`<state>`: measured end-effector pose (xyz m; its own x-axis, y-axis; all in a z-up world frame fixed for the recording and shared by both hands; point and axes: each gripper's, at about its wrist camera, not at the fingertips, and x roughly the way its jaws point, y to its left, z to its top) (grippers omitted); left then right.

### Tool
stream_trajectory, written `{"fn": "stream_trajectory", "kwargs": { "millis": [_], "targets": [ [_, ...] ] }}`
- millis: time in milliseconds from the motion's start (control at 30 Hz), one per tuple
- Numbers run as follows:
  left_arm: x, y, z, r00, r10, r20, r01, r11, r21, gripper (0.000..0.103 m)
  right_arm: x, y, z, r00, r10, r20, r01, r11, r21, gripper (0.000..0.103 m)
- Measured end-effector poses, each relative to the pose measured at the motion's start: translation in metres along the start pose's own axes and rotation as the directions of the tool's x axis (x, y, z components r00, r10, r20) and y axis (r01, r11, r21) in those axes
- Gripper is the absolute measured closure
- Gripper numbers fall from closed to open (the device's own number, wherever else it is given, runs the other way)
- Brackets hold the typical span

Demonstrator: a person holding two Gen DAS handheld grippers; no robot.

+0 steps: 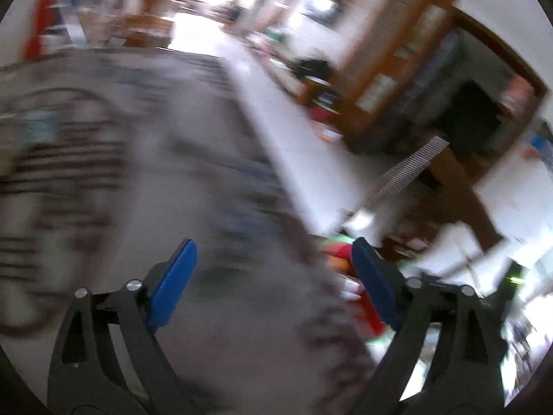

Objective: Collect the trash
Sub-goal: 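Carry the paper cup and Pocky bag to the red bucket and open both tools, then grasp the crumpled paper pile with the left tool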

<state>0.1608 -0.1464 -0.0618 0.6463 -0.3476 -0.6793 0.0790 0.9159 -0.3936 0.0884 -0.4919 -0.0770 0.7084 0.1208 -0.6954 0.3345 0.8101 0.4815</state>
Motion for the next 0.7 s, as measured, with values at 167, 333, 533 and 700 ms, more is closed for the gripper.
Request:
{"fn": "stream_trajectory", "kwargs": {
  "millis": [167,333,533,700],
  "targets": [
    [-0.036,0.12,0.023,0.952,0.302,0.042,-0.294,0.947,-0.126,0.012,0.013,0.046,-0.013,0.997,0.059,-0.048,-0.062,0.996,-0.071,0.031],
    [-0.054,0.201,0.046,0.889,0.457,0.034,-0.442,0.875,-0.197,0.011,0.032,0.106,-0.036,0.988,0.105,-0.116,-0.124,0.976,-0.177,0.03],
    [-0.028,0.237,0.068,0.875,0.483,0.021,-0.472,0.864,-0.177,0.011,0.047,0.157,-0.065,0.977,0.131,-0.166,-0.173,0.947,-0.271,0.03],
    [-0.001,0.264,0.084,0.867,0.498,-0.017,-0.492,0.851,-0.184,0.011,0.057,0.175,-0.08,0.976,0.107,-0.191,-0.17,0.919,-0.355,0.03]
  ]
}}
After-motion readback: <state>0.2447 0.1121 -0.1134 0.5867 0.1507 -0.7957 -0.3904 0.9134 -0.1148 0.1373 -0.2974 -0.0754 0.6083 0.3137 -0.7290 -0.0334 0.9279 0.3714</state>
